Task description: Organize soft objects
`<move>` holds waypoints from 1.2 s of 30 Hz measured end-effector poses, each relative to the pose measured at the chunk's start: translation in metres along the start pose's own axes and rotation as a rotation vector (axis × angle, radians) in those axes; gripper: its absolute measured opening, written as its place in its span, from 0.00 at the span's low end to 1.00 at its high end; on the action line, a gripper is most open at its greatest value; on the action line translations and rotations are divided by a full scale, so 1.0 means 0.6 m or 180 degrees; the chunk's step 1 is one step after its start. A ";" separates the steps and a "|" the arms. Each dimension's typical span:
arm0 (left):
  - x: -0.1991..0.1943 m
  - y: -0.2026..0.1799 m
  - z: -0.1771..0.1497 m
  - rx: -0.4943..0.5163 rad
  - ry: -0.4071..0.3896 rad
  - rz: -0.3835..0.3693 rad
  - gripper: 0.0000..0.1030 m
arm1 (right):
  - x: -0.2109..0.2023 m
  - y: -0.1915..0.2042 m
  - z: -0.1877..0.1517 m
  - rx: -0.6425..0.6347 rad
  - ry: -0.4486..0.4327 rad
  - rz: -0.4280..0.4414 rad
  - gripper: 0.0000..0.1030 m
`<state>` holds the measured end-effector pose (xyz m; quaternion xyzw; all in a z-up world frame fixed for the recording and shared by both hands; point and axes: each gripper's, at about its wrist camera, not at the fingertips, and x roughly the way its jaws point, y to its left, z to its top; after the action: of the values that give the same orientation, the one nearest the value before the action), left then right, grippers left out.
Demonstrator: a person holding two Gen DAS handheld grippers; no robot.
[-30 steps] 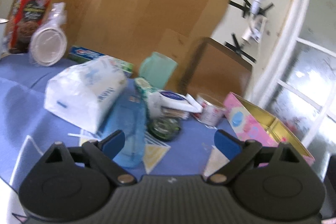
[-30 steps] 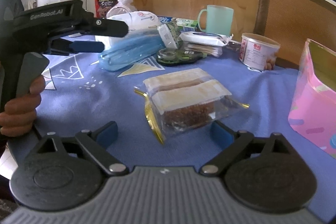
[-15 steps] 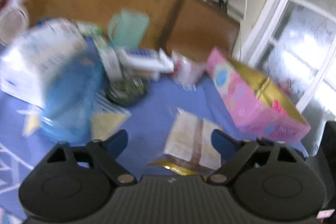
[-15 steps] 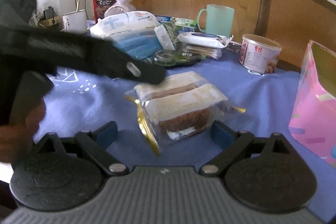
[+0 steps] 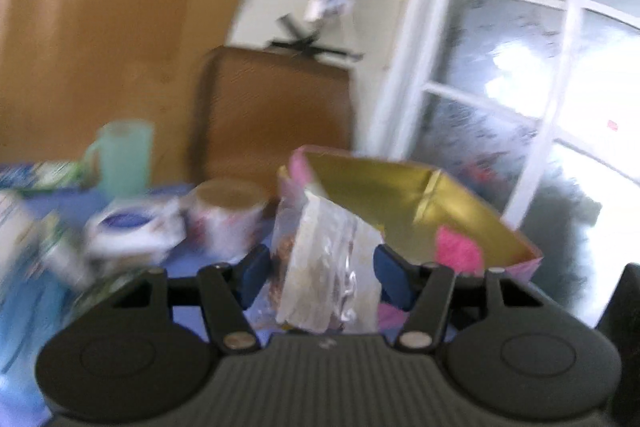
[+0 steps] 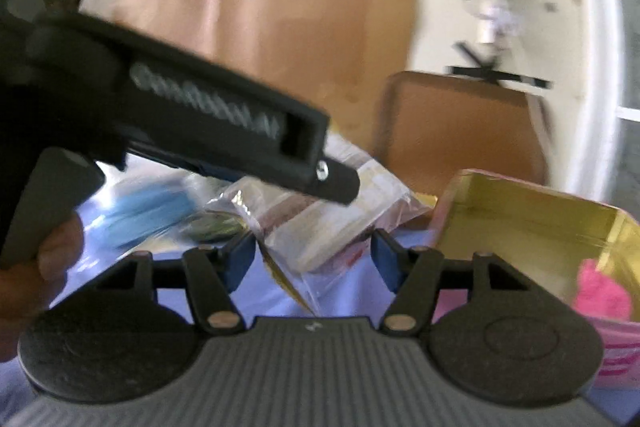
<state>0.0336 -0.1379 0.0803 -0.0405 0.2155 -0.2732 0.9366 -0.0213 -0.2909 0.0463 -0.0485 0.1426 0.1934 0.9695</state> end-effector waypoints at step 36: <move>-0.134 0.220 -0.133 -0.0696 -0.0137 0.1562 0.72 | 0.125 0.027 0.022 0.0465 0.0219 0.0308 0.69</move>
<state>0.0041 0.0199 0.0133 -0.0937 0.2271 -0.0122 0.9693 0.0420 -0.2469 0.0362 0.0228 0.1917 0.2273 0.9545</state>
